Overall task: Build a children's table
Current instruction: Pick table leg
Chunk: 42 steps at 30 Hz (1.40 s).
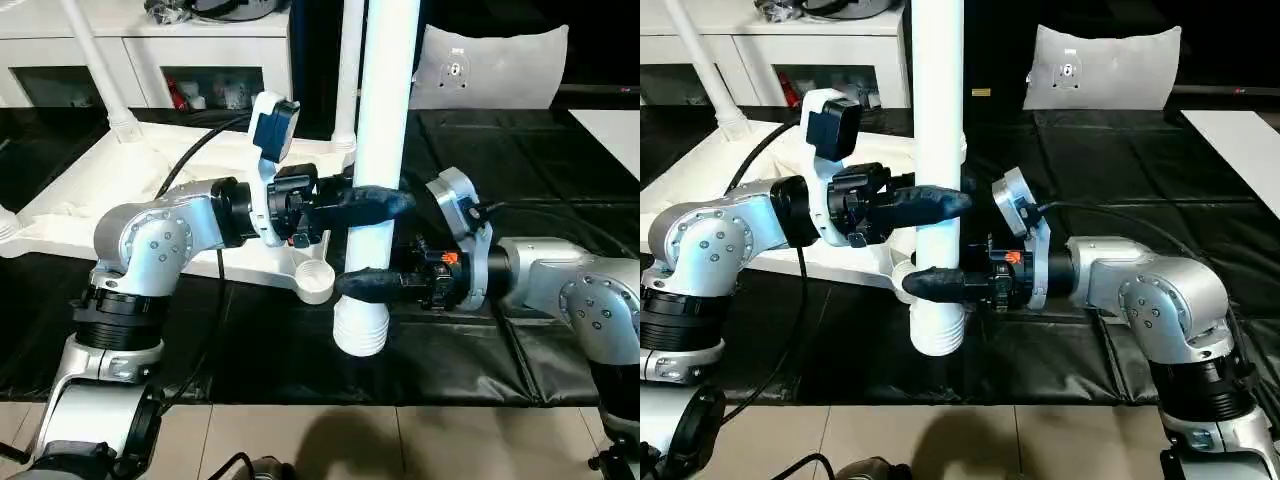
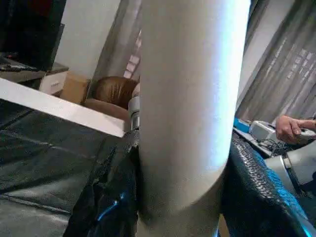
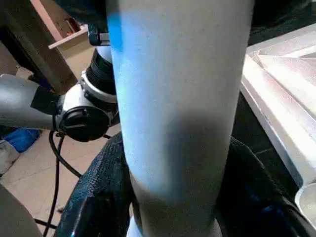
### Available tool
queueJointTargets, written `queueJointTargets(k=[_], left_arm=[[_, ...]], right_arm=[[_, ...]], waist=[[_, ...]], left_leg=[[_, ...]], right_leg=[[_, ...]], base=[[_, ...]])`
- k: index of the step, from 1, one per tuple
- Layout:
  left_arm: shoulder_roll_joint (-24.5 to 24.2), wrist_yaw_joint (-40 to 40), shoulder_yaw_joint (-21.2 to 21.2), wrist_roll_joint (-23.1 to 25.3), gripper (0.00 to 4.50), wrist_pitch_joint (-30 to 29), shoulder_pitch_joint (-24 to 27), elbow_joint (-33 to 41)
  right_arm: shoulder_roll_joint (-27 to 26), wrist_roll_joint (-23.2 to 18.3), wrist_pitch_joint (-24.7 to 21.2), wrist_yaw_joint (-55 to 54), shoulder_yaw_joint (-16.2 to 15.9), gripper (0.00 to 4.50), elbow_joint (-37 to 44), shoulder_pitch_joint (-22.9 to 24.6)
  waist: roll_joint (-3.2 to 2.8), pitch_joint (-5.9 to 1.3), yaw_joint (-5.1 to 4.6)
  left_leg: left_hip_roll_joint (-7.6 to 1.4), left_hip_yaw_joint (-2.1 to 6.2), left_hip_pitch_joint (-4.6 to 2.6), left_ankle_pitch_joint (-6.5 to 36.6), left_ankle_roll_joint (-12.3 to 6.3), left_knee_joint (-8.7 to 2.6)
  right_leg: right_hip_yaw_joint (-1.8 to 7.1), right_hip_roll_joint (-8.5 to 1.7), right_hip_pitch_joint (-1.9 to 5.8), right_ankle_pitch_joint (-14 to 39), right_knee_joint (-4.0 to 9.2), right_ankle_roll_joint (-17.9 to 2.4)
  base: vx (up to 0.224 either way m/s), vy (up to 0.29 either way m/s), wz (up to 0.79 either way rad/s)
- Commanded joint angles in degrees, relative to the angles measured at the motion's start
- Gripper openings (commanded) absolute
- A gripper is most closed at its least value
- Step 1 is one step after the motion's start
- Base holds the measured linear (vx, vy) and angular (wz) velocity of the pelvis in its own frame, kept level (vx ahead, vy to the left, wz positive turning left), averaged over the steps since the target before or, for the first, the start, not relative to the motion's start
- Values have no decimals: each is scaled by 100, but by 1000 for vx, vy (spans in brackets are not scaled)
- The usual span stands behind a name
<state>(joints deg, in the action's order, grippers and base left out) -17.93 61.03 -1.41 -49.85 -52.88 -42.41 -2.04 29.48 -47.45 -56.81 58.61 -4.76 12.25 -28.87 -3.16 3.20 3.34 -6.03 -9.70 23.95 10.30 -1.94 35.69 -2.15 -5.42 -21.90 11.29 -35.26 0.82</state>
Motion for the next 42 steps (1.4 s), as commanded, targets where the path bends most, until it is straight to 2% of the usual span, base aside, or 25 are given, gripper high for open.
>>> queueJointTargets(k=[1, 6, 10, 12, 17, 22, 27, 30, 31, 33, 35, 37, 39, 40, 42], left_arm=[[-11, 39, -31, 8, 188, 57, -120, 68], [3, -79, 0, 112, 188, 123, -115, 40], [49, -155, 124, -44, 188, -43, -151, -36], [81, -223, 182, -89, 244, -69, -162, -39], [53, -286, 184, -18, 258, -28, -135, -5], [123, -743, 265, 248, 258, 262, 151, 293], [153, -936, 366, 189, 258, 202, 382, 493], [98, -912, 306, 233, 258, 225, 395, 493], [24, -873, 223, 319, 258, 291, 404, 483], [-113, -693, 110, 403, 258, 315, 442, 439], [-227, -500, 12, 452, 258, 322, 502, 419], [-355, -249, -134, 589, 258, 461, 638, 422], [-370, -3, -186, 607, 258, 599, 935, 388], [-370, -3, -186, 607, 258, 599, 935, 388], [-303, -77, -192, 732, 268, 914, 1133, 327]], right_arm=[[13, 4, -31, 22, -97, 190, 44, -40], [-39, 33, 10, -58, -87, 190, 39, -12], [-50, 86, 57, -117, -93, 190, 35, 18], [-54, 90, 67, -131, -92, 190, 46, 36], [-117, 186, 141, -279, -82, 190, 48, 67], [-493, 745, 689, -971, -156, 189, -86, 277], [-774, 856, 819, -1300, -217, 189, 27, 409], [-800, 848, 828, -1305, -248, 189, 96, 444], [-799, 858, 843, -1294, -270, 189, 130, 466], [-722, 858, 827, -1218, -312, 189, 164, 497], [-656, 882, 832, -1165, -355, 189, 175, 524], [-566, 1036, 934, -1155, -443, 189, 147, 567], [-473, 1299, 1211, -1139, -600, 189, 28, 722], [-473, 1299, 1211, -1139, -600, 189, 28, 722], [-485, 1541, 1501, -1170, -741, 189, -77, 850]], waist=[[91, -401, 5], [86, -403, 7], [75, -403, 6], [76, -402, 8], [67, -402, 2], [62, -407, -4], [43, -395, -22], [40, -399, -18], [12, -391, -11], [37, -383, -26], [20, -384, -27], [26, -377, -48], [73, -378, -42], [61, -382, -46], [62, -388, -57]], left_leg=[[-599, 222, -248, 1295, 213, -494], [-599, 223, -244, 1249, 185, -495], [-593, 222, -248, 1319, 220, -493], [-598, 225, -248, 1323, 216, -494], [-598, 229, -253, 1377, 249, -503], [-609, 231, -243, 1382, 309, -513], [-609, 246, -250, 1562, 384, -542], [-597, 242, -261, 1604, 404, -544], [-594, 252, -261, 1692, 458, -558], [-592, 253, -266, 1823, 511, -574], [-593, 257, -268, 1841, 550, -576], [-593, 260, -254, 1867, 586, -587], [-606, 245, -245, 1800, 538, -577], [-607, 244, -237, 1747, 525, -578], [-620, 249, -234, 1685, 518, -586]], right_leg=[[210, -400, 165, 987, 325, -1562], [207, -401, 169, 884, 318, -1590], [208, -400, 170, 932, 319, -1596], [209, -403, 169, 936, 325, -1594], [203, -394, 161, 945, 321, -1585], [208, -405, 156, 839, 322, -1550], [211, -388, 141, 966, 327, -1471], [209, -373, 133, 1023, 331, -1421], [208, -371, 129, 1125, 334, -1363], [212, -359, 116, 1235, 356, -1286], [218, -368, 114, 1255, 353, -1247], [223, -371, 118, 1265, 359, -1214], [238, -404, 128, 1270, 369, -1215], [237, -405, 130, 1226, 364, -1225], [226, -385, 118, 1071, 353, -1251]], base=[[0, 0, 0], [0, 0, 0], [0, 0, 0], [0, 0, 0], [0, 0, 0], [0, 0, 0], [0, 0, 0], [0, 0, 0], [0, 0, 0], [0, 0, 0], [0, 0, 0], [0, 0, 0], [0, 0, 0], [0, 0, 0], [0, 0, 0]])
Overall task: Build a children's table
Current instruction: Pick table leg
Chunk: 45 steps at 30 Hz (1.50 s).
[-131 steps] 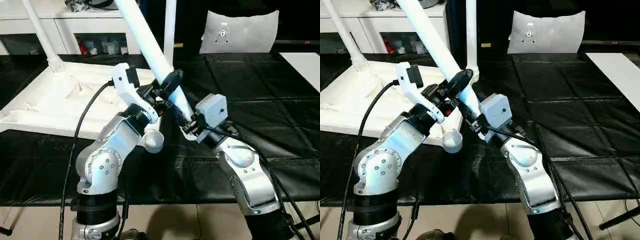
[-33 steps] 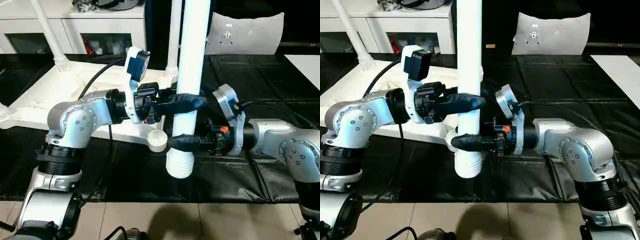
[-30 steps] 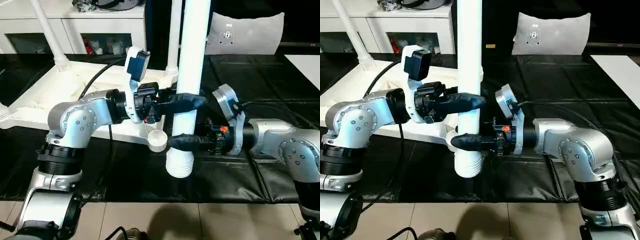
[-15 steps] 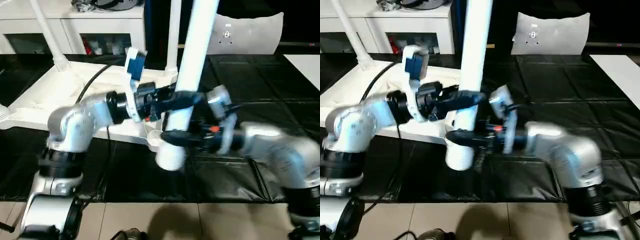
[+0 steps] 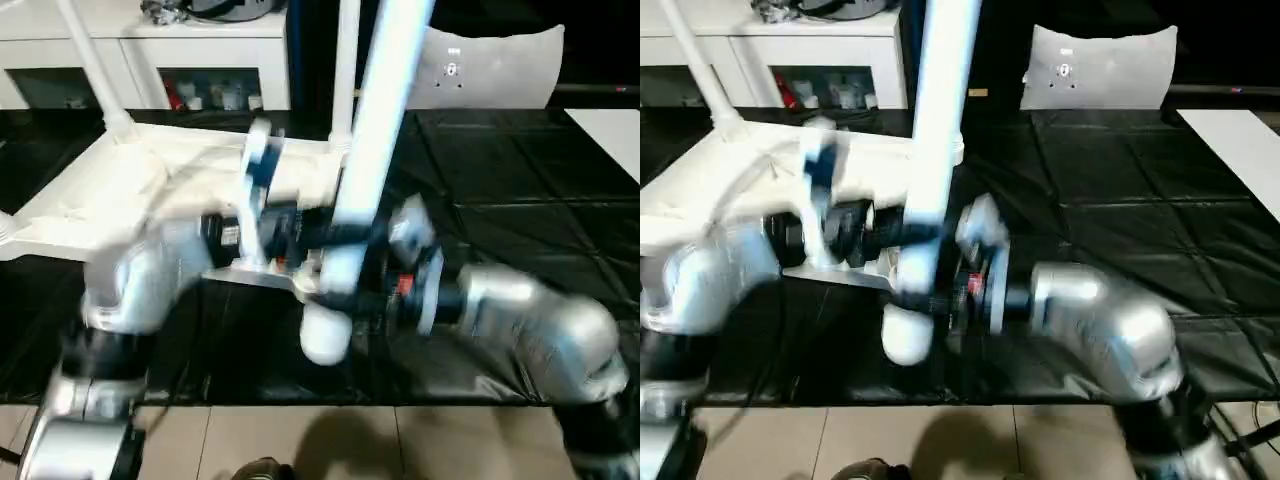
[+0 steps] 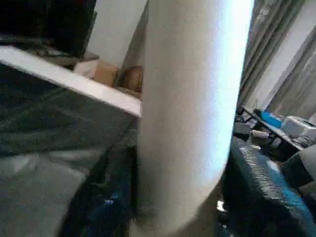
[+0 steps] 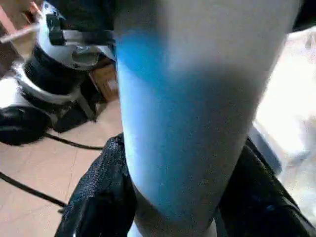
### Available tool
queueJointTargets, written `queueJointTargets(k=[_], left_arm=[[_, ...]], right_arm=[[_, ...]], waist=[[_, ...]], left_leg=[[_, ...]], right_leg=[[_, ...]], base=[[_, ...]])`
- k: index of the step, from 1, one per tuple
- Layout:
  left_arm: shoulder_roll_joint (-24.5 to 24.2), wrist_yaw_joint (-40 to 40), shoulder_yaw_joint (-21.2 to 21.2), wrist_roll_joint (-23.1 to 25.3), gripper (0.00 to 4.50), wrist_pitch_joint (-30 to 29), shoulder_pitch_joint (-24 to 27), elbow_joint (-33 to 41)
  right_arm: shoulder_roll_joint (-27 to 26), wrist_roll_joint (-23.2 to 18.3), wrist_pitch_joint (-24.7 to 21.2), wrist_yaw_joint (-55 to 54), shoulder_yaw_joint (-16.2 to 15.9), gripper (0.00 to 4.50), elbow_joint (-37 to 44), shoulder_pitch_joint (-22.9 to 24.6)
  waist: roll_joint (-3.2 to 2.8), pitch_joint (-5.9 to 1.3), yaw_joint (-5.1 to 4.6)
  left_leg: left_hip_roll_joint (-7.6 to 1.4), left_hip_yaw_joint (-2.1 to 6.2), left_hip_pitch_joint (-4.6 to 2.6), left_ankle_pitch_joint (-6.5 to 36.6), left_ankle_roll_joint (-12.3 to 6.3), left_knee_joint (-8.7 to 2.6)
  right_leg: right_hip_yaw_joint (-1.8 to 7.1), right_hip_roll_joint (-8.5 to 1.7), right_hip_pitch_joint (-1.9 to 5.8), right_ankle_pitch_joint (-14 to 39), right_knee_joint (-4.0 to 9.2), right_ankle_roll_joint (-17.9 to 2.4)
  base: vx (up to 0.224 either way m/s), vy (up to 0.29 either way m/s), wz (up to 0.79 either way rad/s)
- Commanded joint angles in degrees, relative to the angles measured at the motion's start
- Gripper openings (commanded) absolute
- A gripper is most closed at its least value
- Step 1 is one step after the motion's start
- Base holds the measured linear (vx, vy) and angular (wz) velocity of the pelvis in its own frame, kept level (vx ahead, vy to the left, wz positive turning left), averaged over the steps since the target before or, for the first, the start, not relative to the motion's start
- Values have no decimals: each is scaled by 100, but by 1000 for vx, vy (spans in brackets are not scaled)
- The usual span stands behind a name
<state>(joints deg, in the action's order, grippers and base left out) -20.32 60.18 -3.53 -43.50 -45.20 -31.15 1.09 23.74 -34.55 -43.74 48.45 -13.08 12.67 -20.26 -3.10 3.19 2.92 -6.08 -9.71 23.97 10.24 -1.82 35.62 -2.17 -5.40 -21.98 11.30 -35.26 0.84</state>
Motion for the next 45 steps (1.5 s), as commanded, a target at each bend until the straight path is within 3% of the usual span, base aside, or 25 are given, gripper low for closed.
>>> queueJointTargets(k=[1, 3, 6, 8, 12, 13, 17, 20, 22, 25, 27, 31, 32, 34, 36, 39, 40, 42, 44, 45], left_arm=[[-64, 8, 19, 98, 268, 146, 7, 14], [-60, -72, -107, 328, 301, 443, 210, 69], [14, -82, -171, 481, 301, 691, 412, 63], [56, -35, -153, 461, 335, 732, 471, 59], [108, -61, -143, 544, 353, 900, 596, 69], [148, -168, -90, 565, 368, 948, 638, 73], [323, -631, 35, 697, 400, 1148, 728, 124], [616, -1331, 45, 961, 431, 1305, 852, 275], [875, -1842, 110, 1182, 376, 1509, 901, 357], [1107, -2440, 119, 1497, 390, 1723, 958, 458], [1159, -2582, 3, 1609, 329, 1729, 1062, 608], [1269, -2888, -115, 1876, 351, 1864, 1194, 685], [1271, -2898, -118, 1888, 290, 1868, 1196, 684], [1302, -2982, -124, 1924, 284, 1863, 1255, 697], [1310, -3010, -173, 1952, 314, 1832, 1351, 741], [1315, -3047, -215, 1927, 233, 1747, 1429, 814], [1322, -3066, -223, 1926, 273, 1743, 1445, 835], [1355, -3132, -215, 1939, 271, 1759, 1475, 859], [1393, -3188, -197, 1921, 209, 1738, 1504, 881], [1415, -3194, -184, 1894, 209, 1714, 1512, 890]], right_arm=[[90, 251, 194, -155, 91, 189, -120, -10], [1, 468, 505, -300, 10, 189, -189, 107], [-166, 514, 721, -471, 67, 189, -224, 221], [-209, 544, 800, -489, 79, 189, -242, 259], [-278, 699, 1006, -523, 63, 189, -270, 374], [-315, 793, 1089, -622, 52, 189, -261, 405], [-458, 1005, 1281, -916, 24, 189, -259, 437], [-686, 1226, 1437, -1276, -16, 189, -309, 453], [-822, 1357, 1543, -1469, -39, 189, -364, 449], [-1010, 1463, 1626, -1725, 14, 189, -474, 439], [-1097, 1454, 1613, -1797, 44, 189, -515, 426], [-1216, 1462, 1613, -1838, 32, 189, -535, 424], [-1217, 1465, 1615, -1837, 31, 189, -535, 425], [-1236, 1485, 1650, -1831, 11, 189, -562, 417], [-1262, 1499, 1669, -1839, 19, 189, -611, 383], [-1269, 1526, 1670, -1836, 18, 189, -609, 381], [-1275, 1529, 1667, -1835, 21, 189, -607, 384], [-1279, 1533, 1664, -1823, 19, 189, -605, 391], [-1282, 1559, 1673, -1805, 10, 189, -627, 383], [-1290, 1565, 1672, -1802, 13, 189, -639, 373]], waist=[[54, -383, -24], [85, -368, -28], [79, -351, -32], [72, -366, -37], [61, -356, -66], [-2, -361, -65], [41, -357, -108], [35, -348, -137], [36, -346, -139], [54, -349, -132], [77, -352, -131], [69, -351, -126], [65, -348, -127], [70, -342, -126], [64, -339, -129], [70, -340, -130], [67, -339, -130], [73, -335, -127], [71, -336, -131], [64, -339, -127]], left_leg=[[-604, 241, -252, 1795, 515, -576], [-604, 241, -252, 1933, 506, -577], [-624, 263, -251, 2077, 519, -592], [-619, 265, -250, 2092, 512, -592], [-621, 268, -250, 2174, 534, -612], [-616, 274, -260, 2218, 556, -608], [-613, 278, -248, 2329, 576, -612], [-632, 295, -231, 2374, 597, -618], [-636, 302, -227, 2372, 574, -613], [-629, 298, -229, 2338, 523, -608], [-632, 300, -217, 2261, 470, -613], [-628, 290, -215, 2193, 413, -610], [-630, 292, -214, 2207, 416, -613], [-628, 296, -214, 2231, 429, -617], [-631, 301, -210, 2291, 468, -621], [-624, 302, -219, 2348, 485, -621], [-626, 303, -222, 2358, 490, -623], [-630, 303, -215, 2384, 502, -622], [-626, 306, -216, 2383, 512, -622], [-629, 307, -217, 2368, 514, -624]], right_leg=[[230, -382, 119, 1138, 351, -1269], [238, -397, 116, 1337, 375, -1266], [253, -416, 95, 1590, 415, -1179], [249, -408, 98, 1565, 397, -1172], [240, -388, 87, 1430, 387, -1194], [242, -391, 81, 1438, 379, -1195], [243, -385, 94, 1410, 402, -1203], [249, -398, 93, 1462, 411, -1166], [251, -399, 96, 1477, 431, -1137], [252, -388, 95, 1503, 448, -1093], [250, -385, 110, 1441, 443, -1056], [245, -373, 102, 1367, 443, -1045], [247, -373, 102, 1384, 446, -1032], [246, -374, 97, 1451, 453, -998], [244, -378, 95, 1502, 455, -992], [248, -373, 83, 1558, 458, -941], [248, -373, 79, 1581, 458, -941], [251, -373, 78, 1594, 461, -938], [249, -373, 75, 1594, 461, -917], [249, -376, 75, 1571, 462, -926]], base=[[0, 0, 0], [0, 0, 0], [0, 0, 0], [0, 0, 0], [0, 0, 0], [0, 0, 0], [0, 0, 0], [0, 0, 0], [0, 0, 0], [0, 0, 0], [0, 0, 0], [0, 0, 0], [0, 0, 0], [0, 0, 0], [0, 0, 0], [0, 0, 0], [0, 0, 0], [0, 0, 0], [0, 0, 0], [0, 0, 0]])
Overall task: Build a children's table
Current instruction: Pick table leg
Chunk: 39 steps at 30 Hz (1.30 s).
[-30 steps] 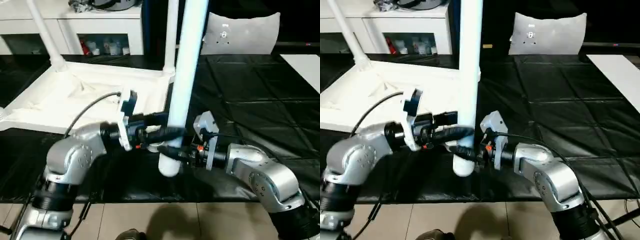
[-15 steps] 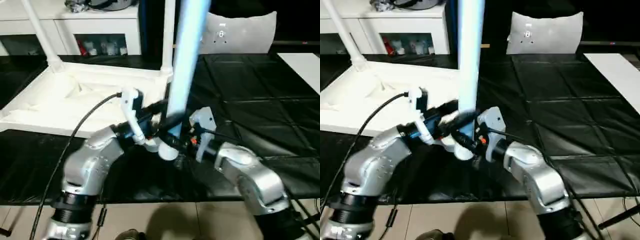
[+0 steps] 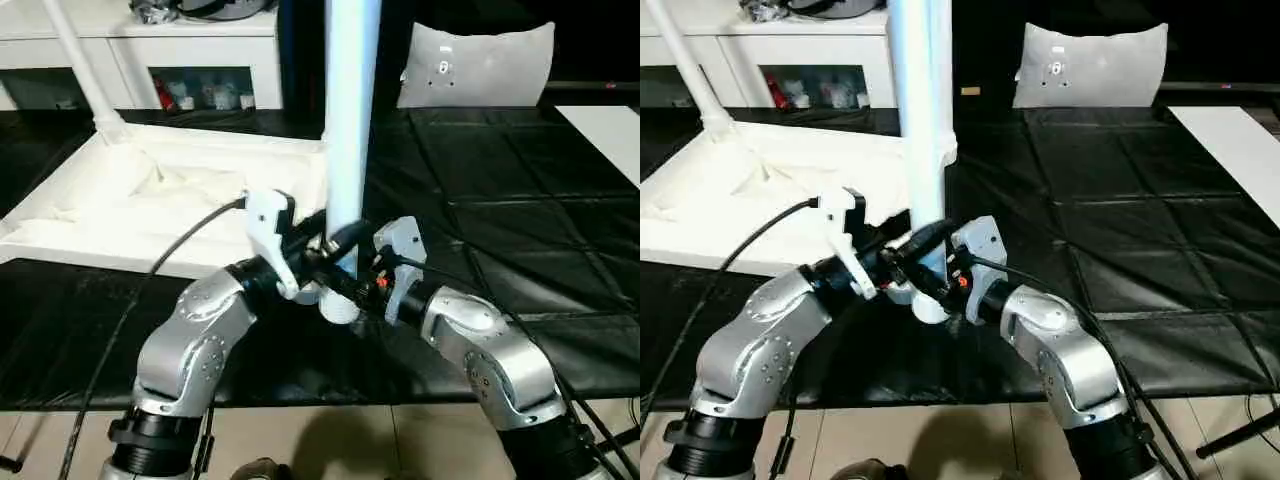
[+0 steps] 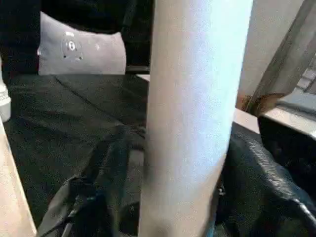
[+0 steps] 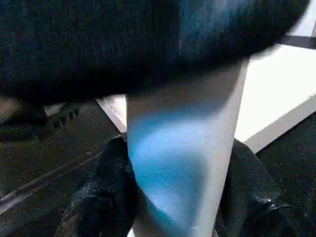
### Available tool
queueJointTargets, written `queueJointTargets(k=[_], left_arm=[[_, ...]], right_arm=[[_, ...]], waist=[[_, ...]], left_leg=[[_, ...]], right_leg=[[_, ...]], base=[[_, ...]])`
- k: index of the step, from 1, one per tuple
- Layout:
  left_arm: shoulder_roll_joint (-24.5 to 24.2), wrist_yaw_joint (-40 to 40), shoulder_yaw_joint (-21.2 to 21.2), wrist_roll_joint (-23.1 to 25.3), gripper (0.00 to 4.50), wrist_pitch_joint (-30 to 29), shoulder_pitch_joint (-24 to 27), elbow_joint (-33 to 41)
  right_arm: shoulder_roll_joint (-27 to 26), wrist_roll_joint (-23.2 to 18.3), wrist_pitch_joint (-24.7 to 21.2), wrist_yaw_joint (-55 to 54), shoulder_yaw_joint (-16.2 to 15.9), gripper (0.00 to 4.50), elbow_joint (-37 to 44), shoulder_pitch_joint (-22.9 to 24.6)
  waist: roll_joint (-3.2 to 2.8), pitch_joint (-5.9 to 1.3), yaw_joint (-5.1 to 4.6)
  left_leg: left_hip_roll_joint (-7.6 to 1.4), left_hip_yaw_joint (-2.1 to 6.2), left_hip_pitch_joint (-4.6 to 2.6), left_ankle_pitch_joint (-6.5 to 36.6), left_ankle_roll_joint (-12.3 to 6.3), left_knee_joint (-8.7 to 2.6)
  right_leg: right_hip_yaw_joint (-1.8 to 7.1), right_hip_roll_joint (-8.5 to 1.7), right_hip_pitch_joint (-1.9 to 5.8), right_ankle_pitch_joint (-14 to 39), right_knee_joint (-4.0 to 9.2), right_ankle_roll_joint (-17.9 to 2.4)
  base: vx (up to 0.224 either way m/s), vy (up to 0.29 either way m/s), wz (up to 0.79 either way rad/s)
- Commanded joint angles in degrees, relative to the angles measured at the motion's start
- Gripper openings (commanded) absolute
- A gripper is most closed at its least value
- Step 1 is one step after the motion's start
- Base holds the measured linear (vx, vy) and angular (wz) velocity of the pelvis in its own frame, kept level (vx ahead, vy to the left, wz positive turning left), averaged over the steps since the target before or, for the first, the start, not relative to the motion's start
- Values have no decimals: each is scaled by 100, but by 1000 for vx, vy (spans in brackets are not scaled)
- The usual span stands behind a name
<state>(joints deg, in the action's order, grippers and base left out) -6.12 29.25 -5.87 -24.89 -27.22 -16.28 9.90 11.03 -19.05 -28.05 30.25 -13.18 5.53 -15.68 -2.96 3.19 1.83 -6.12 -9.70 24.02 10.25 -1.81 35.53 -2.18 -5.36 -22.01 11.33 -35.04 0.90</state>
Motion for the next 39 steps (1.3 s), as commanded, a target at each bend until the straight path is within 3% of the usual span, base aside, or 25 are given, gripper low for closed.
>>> queueJointTargets(k=[1, 4, 9, 17, 18, 19, 22, 23, 26, 30, 34, 39], left_arm=[[-5, -102, 51, 33, 233, -84, 25, 9], [-1, -113, 51, 20, 193, -119, 22, 14], [67, -344, 179, -38, 186, -279, -7, -16], [163, -581, 386, -156, 186, -439, -141, -74], [173, -601, 404, -166, 186, -455, -164, -82], [175, -616, 416, -170, 186, -476, -180, -96], [133, -580, 438, -207, 186, -524, -218, -152], [133, -580, 438, -207, 186, -524, -218, -152], [67, -505, 478, -296, 186, -609, -274, -182], [-124, -203, 522, -450, 186, -767, -411, -269], [-262, 70, 498, -554, 186, -813, -525, -315], [-430, 669, 288, -662, 186, -709, -624, -263]], right_arm=[[-19, 15, 104, 18, 23, 189, 75, -86], [-16, 24, 105, 37, 19, 189, 60, -106], [-6, 44, 92, 43, 24, 189, 57, -140], [-35, 21, -63, 9, 94, 189, 105, -232], [-43, -17, -97, 15, 124, 245, 114, -247], [-52, -79, -147, 30, 162, 259, 133, -253], [-60, -250, -275, 68, 296, 266, 193, -257], [-60, -250, -275, 68, 296, 290, 193, -257], [-17, -414, -427, 149, 412, 298, 252, -272], [308, -683, -854, 568, 491, 343, 334, -359], [597, -817, -1209, 837, 456, 376, 375, -445], [846, -843, -1433, 1071, 350, 376, 296, -560]], waist=[[48, -343, -17], [51, -336, -16], [72, -336, -22], [55, -335, -19], [61, -337, -19], [64, -333, -22], [78, -334, -28], [69, -339, -18], [50, -352, -19], [53, -352, -6], [55, -351, 6], [60, -355, 12]], left_leg=[[-628, 304, -223, 2349, 519, -616], [-618, 305, -221, 2383, 510, -615], [-618, 298, -219, 2344, 502, -609], [-614, 299, -218, 2287, 473, -605], [-612, 293, -224, 2306, 477, -601], [-611, 297, -219, 2314, 476, -604], [-608, 303, -218, 2305, 460, -601], [-610, 305, -224, 2286, 457, -599], [-613, 306, -222, 2169, 456, -606], [-607, 294, -219, 2072, 419, -602], [-598, 289, -222, 2056, 417, -589], [-611, 280, -228, 1972, 402, -584]], right_leg=[[251, -375, 74, 1528, 435, -938], [248, -376, 76, 1583, 440, -921], [251, -376, 77, 1562, 442, -926], [252, -371, 80, 1553, 440, -936], [251, -372, 75, 1562, 446, -938], [251, -371, 78, 1579, 443, -938], [252, -370, 84, 1614, 452, -895], [251, -374, 82, 1606, 449, -888], [242, -356, 88, 1366, 423, -931], [235, -359, 111, 1222, 408, -995], [234, -370, 118, 1302, 410, -1035], [235, -377, 115, 1302, 404, -1087]], base=[[0, 0, 0], [0, 0, 0], [0, 0, 0], [0, 0, 0], [0, 0, 0], [0, 0, 0], [0, 0, 0], [0, 0, 0], [0, 0, 0], [0, 0, 0], [0, 0, 0], [0, 0, 0]])
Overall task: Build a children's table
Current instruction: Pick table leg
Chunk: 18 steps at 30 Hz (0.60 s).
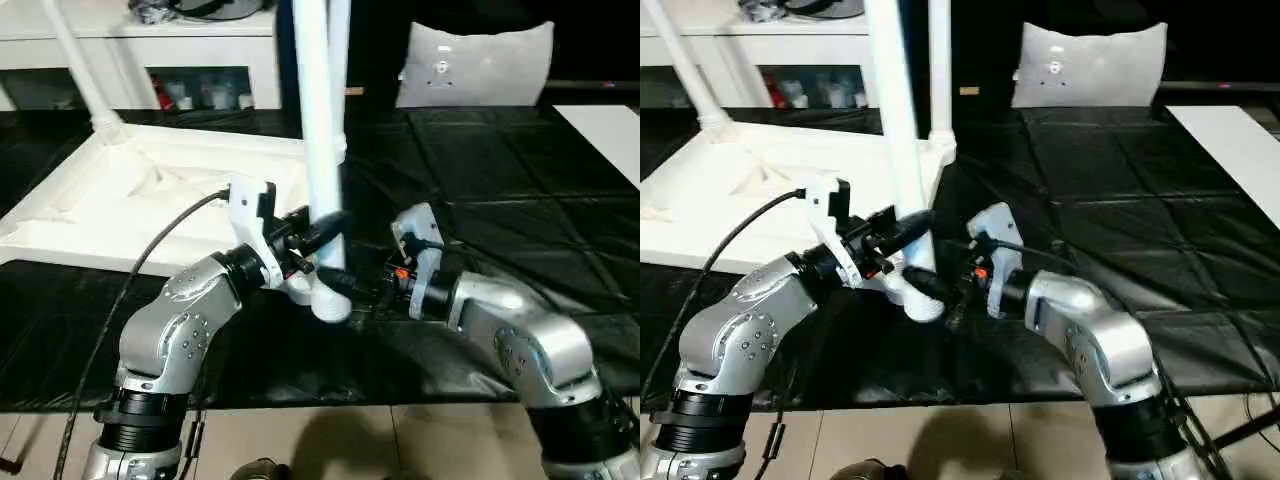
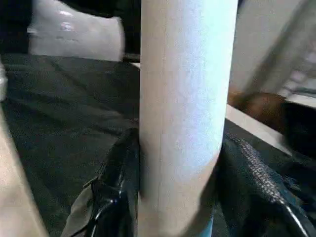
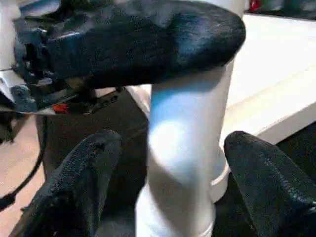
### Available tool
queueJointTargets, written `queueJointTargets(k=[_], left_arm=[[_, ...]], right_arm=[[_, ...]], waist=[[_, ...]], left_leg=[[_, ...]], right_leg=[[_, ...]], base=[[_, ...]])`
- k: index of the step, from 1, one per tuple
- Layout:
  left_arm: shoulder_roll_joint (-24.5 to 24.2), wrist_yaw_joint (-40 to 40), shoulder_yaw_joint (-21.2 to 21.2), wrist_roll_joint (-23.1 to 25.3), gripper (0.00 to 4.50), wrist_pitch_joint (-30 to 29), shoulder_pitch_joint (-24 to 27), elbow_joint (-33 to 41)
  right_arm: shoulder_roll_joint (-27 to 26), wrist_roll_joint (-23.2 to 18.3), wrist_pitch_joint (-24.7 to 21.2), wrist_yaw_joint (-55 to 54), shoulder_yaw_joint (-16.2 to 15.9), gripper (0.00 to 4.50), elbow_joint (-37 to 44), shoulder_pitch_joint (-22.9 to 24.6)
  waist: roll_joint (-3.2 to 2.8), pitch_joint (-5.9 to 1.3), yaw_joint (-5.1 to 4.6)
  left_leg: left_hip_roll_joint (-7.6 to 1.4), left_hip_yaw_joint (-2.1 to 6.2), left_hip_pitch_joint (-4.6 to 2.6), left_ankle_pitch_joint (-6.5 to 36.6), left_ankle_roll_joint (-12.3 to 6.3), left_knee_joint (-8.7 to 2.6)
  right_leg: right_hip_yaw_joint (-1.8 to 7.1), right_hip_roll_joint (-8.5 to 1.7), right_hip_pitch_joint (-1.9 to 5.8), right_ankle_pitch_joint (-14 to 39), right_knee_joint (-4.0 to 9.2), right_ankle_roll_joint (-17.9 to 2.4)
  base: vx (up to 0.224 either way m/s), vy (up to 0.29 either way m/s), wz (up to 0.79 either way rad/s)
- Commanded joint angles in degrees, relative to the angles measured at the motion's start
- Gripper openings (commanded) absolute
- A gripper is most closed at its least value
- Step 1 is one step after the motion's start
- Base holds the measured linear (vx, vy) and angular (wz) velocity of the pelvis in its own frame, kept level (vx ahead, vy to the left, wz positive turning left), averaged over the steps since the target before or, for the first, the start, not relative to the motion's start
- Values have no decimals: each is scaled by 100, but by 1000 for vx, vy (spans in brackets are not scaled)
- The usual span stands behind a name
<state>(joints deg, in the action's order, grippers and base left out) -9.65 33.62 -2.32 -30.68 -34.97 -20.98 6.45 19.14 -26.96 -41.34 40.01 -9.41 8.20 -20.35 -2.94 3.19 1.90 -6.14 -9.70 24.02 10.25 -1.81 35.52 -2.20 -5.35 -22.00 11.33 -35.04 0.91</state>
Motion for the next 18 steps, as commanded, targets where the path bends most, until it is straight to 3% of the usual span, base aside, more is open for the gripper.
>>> queueJointTargets(k=[1, 8, 9, 18], left_arm=[[-102, 348, -111, -97, 186, 76, -173, 92], [-224, 724, -230, -234, 186, 5, -257, 184], [-269, 840, -275, -201, 186, 45, -283, 178], [-426, 1181, -436, -142, 186, 119, -331, 195]], right_arm=[[61, -62, -119, 143, -41, 376, 11, -116], [142, -229, -329, 364, -46, 381, -102, -298], [191, -264, -429, 441, -63, 361, -105, -325], [293, -268, -658, 566, -168, 278, -171, -399]], waist=[[58, -354, 4], [57, -349, 2], [82, -352, 1], [66, -361, 15]], left_leg=[[-605, 276, -230, 1976, 400, -584], [-613, 276, -240, 2019, 424, -583], [-614, 269, -240, 1997, 423, -577], [-611, 266, -236, 1841, 375, -569]], right_leg=[[239, -377, 105, 1286, 400, -1106], [236, -384, 113, 1281, 386, -1200], [239, -390, 113, 1278, 391, -1205], [237, -390, 127, 1184, 368, -1273]], base=[[0, 0, 0], [0, 0, 0], [0, 0, 0], [0, 0, 0]])
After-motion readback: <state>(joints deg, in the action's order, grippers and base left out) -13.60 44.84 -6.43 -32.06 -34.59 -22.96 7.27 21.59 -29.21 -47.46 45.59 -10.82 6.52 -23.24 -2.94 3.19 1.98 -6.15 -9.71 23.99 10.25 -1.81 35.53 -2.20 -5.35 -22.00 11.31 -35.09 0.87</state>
